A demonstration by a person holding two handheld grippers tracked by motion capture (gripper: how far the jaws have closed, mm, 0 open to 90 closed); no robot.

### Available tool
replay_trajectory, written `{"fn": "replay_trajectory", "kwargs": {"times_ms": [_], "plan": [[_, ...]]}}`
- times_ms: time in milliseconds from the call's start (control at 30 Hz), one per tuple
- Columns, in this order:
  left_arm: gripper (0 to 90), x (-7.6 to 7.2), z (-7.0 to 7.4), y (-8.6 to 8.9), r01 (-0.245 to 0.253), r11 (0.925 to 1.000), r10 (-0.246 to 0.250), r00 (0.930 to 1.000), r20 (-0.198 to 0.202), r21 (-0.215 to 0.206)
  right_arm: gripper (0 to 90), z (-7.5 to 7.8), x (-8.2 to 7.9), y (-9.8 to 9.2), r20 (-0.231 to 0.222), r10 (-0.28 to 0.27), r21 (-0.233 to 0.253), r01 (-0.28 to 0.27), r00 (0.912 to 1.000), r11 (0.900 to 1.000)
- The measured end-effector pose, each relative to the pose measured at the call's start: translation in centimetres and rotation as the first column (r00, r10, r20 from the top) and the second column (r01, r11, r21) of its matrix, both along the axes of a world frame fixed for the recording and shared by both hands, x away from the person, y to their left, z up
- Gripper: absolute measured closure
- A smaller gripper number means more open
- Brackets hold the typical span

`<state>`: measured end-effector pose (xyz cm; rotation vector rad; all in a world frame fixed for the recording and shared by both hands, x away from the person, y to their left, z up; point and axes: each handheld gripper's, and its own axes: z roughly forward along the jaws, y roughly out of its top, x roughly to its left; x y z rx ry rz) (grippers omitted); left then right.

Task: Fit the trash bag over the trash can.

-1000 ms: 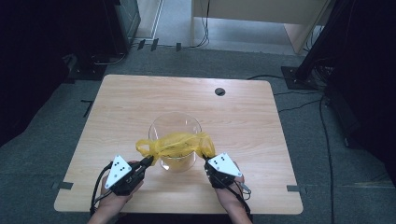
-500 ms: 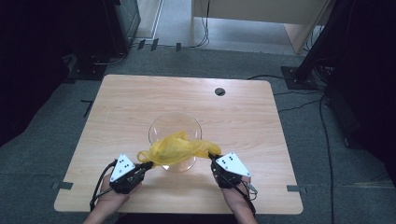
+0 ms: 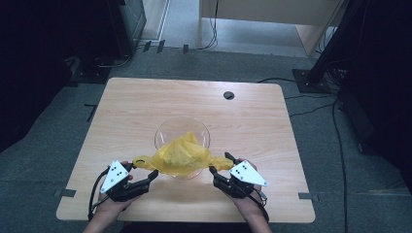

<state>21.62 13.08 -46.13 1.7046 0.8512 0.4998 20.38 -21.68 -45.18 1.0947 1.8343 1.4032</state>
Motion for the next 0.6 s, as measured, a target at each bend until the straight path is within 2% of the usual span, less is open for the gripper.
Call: {"fn": "replay_trajectory", "kwargs": {"times_ms": [67,100,133,167,233,267,300,333,367,433,467,500,533,567,600], "plan": [[29.7,-0.2,0.3,0.3,0.006,0.9998,-0.005,0.9997,0.025,-0.017,28.1,0.4,-0.4,-0.1,0.036,0.017,-0.002,-0.017,0.9992,1.000],[29.6,-0.4,0.6,0.4,0.001,0.9990,0.001,0.9989,0.047,-0.046,28.2,0.7,-0.6,-0.1,0.068,0.034,-0.005,-0.034,0.9971,0.999],[29.7,-0.4,0.6,0.4,0.001,0.9990,0.001,0.9989,0.047,-0.046,28.2,0.7,-0.6,-0.1,0.068,0.034,-0.005,-0.034,0.9971,0.999],[29.7,-0.4,0.7,0.5,0.003,0.9986,0.000,0.9986,0.052,-0.053,30.0,0.9,-0.8,-0.1,0.092,0.042,-0.010,-0.041,0.9949,0.999],[31.3,-0.4,0.8,0.4,-0.009,0.9989,0.012,0.9983,0.057,-0.046,44.3,1.2,-1.2,0.0,0.129,0.082,-0.021,-0.080,0.9882,0.997],[33.1,-0.5,0.8,0.3,-0.016,0.9988,0.019,0.9981,0.058,-0.046,54.7,1.2,-1.3,0.2,0.148,0.088,-0.042,-0.083,0.9851,0.996],[34.9,-0.5,0.8,0.3,-0.013,0.9987,0.016,0.9979,0.062,-0.050,64.3,1.2,-1.4,0.4,0.170,0.072,-0.071,-0.060,0.9829,0.996],[35.3,-0.6,0.9,0.2,-0.012,0.9985,0.016,0.9975,0.069,-0.053,66.7,1.2,-1.5,0.6,0.179,0.067,-0.082,-0.053,0.9815,0.995],[35.2,-0.8,1.2,0.1,-0.019,0.9986,0.023,0.9957,0.090,-0.049,67.8,1.4,-1.6,0.6,0.184,0.089,-0.059,-0.079,0.9790,0.995],[33.7,-1.0,1.4,0.0,-0.021,0.9985,0.026,0.9948,0.099,-0.051,61.9,1.7,-1.8,0.7,0.178,0.105,-0.042,-0.099,0.9784,0.994],[33.7,-1.0,1.5,0.0,-0.025,0.9987,0.029,0.9939,0.106,-0.044,61.9,1.7,-1.8,0.7,0.178,0.105,-0.042,-0.099,0.9784,0.994],[31.8,-1.1,1.7,-0.1,-0.024,0.9989,0.028,0.9929,0.115,-0.041,69.2,2.1,-1.9,0.9,0.190,0.101,-0.045,-0.094,0.9766,0.995],[31.8,-1.2,1.9,-0.2,-0.021,0.9990,0.026,0.9919,0.124,-0.039,69.2,2.1,-1.9,0.9,0.190,0.101,-0.045,-0.094,0.9766,0.995],[32.0,-1.5,2.1,-0.4,-0.020,0.9993,0.025,0.9870,0.159,-0.031,85.1,2.4,-1.9,1.0,0.193,0.075,-0.062,-0.064,0.9782,0.996],[32.2,-1.6,2.2,-0.5,-0.017,0.9996,0.021,0.9851,0.171,-0.025,88.9,2.6,-1.8,1.1,0.178,0.077,-0.066,-0.066,0.9810,0.996]]}}
